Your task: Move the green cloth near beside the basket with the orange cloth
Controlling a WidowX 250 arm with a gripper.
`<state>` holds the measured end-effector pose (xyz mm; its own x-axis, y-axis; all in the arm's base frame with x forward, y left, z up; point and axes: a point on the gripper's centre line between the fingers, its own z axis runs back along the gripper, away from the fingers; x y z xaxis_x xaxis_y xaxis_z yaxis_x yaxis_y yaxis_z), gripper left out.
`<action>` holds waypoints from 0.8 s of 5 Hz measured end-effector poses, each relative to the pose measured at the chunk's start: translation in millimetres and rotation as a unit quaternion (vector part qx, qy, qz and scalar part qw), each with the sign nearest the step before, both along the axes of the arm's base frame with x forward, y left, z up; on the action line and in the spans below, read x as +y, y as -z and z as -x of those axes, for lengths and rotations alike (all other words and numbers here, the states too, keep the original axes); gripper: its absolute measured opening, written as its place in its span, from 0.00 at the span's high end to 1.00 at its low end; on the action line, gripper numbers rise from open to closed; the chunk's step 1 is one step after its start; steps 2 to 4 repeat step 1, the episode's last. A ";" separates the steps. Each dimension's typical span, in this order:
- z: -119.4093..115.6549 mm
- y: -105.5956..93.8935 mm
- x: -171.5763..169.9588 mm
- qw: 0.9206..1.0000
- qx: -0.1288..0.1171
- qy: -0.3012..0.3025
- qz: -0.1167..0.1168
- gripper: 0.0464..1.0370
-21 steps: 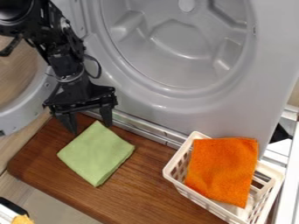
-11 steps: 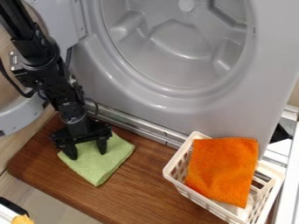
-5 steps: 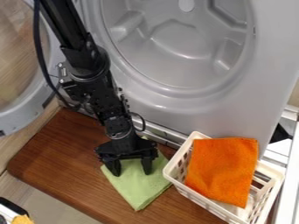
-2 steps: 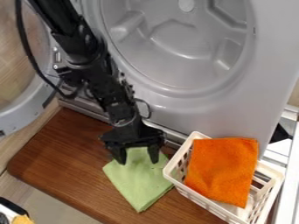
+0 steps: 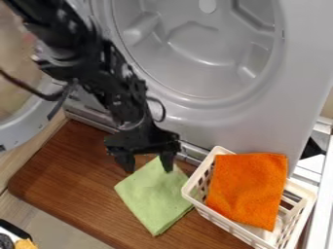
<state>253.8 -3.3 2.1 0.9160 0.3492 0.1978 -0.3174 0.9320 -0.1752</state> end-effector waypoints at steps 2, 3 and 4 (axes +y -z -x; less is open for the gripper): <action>6.8 -19.8 8.0 0.999 -0.020 -0.026 -0.022 0.04; 6.8 -19.8 8.0 0.999 -0.020 -0.026 -0.022 0.04; 6.8 -19.8 8.0 0.999 -0.020 -0.026 -0.022 0.04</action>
